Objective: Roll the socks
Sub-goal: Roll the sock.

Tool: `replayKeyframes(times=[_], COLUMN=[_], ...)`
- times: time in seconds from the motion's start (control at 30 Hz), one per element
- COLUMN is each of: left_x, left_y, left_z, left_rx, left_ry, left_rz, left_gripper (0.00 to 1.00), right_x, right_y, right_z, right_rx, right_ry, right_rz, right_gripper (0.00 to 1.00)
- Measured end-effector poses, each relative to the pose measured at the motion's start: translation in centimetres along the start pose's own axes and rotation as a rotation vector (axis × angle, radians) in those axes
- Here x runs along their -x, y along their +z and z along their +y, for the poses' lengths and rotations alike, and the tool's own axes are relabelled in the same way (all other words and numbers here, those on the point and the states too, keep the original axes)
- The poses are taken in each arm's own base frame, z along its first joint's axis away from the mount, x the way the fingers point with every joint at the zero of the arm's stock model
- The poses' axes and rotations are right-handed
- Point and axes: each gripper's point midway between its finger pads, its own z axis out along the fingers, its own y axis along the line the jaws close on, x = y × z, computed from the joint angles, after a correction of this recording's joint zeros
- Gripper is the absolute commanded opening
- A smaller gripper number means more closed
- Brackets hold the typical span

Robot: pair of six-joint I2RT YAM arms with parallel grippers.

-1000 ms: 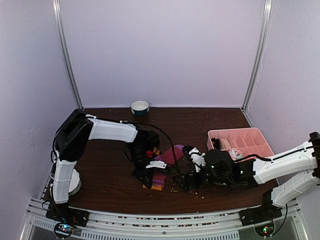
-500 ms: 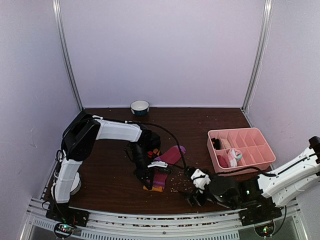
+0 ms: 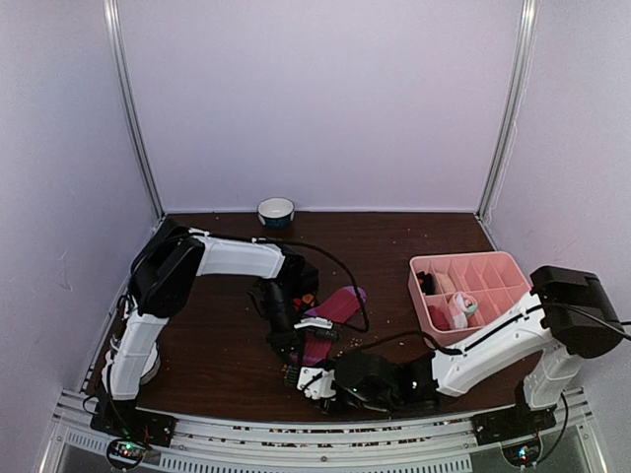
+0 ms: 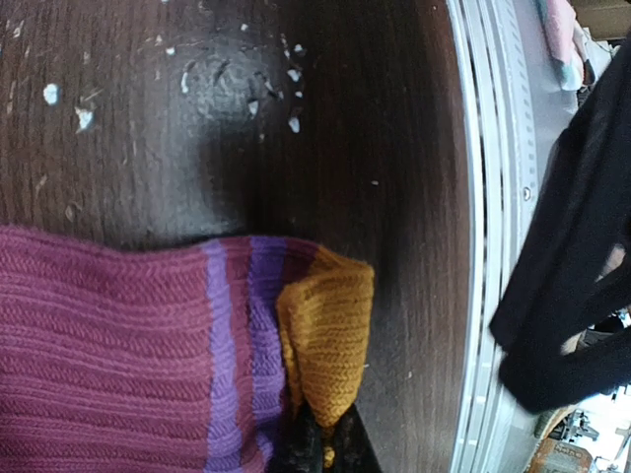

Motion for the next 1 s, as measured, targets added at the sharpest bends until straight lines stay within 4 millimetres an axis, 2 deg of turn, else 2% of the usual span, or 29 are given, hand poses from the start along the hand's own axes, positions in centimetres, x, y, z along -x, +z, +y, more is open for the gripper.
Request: replayKeyframes(times=[0.13, 0.33, 0.57, 0.7, 0.87, 1.0], left_x=[0.0, -0.1, -0.1, -0.2, -0.3, -0.5], left_y=[0.0, 0.0, 0.1, 0.1, 0.1, 0.1], left_z=[0.0, -0.1, -0.1, -0.2, -0.3, -0.3], left_rx=[-0.003, -0.007, -0.009, -0.012, -0.017, -0.022], left_ry=[-0.003, -0.007, -0.005, 0.002, 0.006, 0.001], left_rz=[0.002, 0.005, 0.006, 0.008, 0.013, 0.018], left_gripper=[0.06, 0.08, 0.1, 0.11, 0.11, 0.11], right_x=[-0.5, -2.3, -3.1, -3.2, -3.2, -3.4], right_y=[1.5, 2.6, 3.4, 3.8, 3.8, 3.4], right_z=[-0.4, 0.1, 0.2, -0.3, -0.9, -1.1], right_rx=[0.036, 0.077, 0.087, 0.077, 0.056, 0.046], right_ry=[-0.022, -0.05, -0.049, -0.031, -0.021, -0.032], right_rz=[0.017, 0.062, 0.074, 0.071, 0.067, 0.072], right_gripper=[0.35, 0.32, 0.19, 0.22, 0.33, 0.35])
